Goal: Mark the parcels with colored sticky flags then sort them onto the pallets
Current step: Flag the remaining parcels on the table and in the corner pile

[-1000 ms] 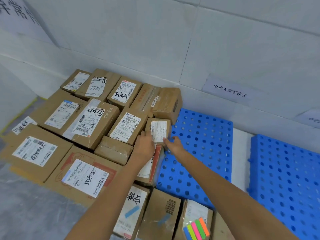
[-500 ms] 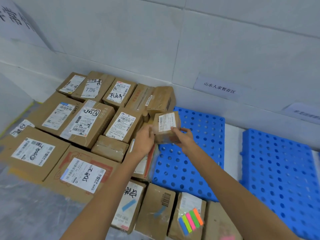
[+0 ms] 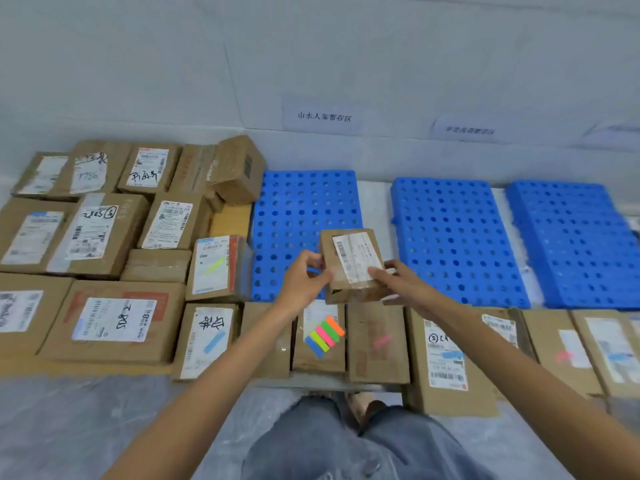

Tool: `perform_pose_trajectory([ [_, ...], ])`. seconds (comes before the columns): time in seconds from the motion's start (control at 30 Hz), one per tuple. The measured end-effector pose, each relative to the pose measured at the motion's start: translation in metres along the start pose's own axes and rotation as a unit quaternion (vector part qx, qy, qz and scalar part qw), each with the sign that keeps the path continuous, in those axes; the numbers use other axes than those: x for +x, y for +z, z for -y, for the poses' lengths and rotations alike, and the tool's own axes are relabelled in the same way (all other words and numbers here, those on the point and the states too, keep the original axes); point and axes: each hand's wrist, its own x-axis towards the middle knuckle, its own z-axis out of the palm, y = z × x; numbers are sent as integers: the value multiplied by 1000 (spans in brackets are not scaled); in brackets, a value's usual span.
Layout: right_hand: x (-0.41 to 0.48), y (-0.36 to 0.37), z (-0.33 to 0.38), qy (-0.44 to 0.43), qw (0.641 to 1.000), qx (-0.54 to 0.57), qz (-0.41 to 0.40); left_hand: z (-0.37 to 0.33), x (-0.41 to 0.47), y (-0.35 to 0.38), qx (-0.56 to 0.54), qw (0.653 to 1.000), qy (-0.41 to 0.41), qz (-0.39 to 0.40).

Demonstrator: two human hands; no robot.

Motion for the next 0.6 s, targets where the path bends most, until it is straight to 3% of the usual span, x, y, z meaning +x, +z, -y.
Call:
perform_pose_trajectory([
  [0.23,-36,-5,-91,11,988,-148,-52,63,-27,49,82,986,-40,141],
  [0.33,-36,2,-112,-3,971,-217,-103,83,-24,45,262,963,16,64],
  [0.43,-37,7,-114,-16,968,-216,-128,95,-19,35,458,887,52,23],
  [0.53,-36,8,-116,-11,968,-217,-127,103,-16,35,532,845,46,38],
  [0.6,-36,8,-117,-12,967,-220,-128,109,-14,34,546,836,50,12],
])
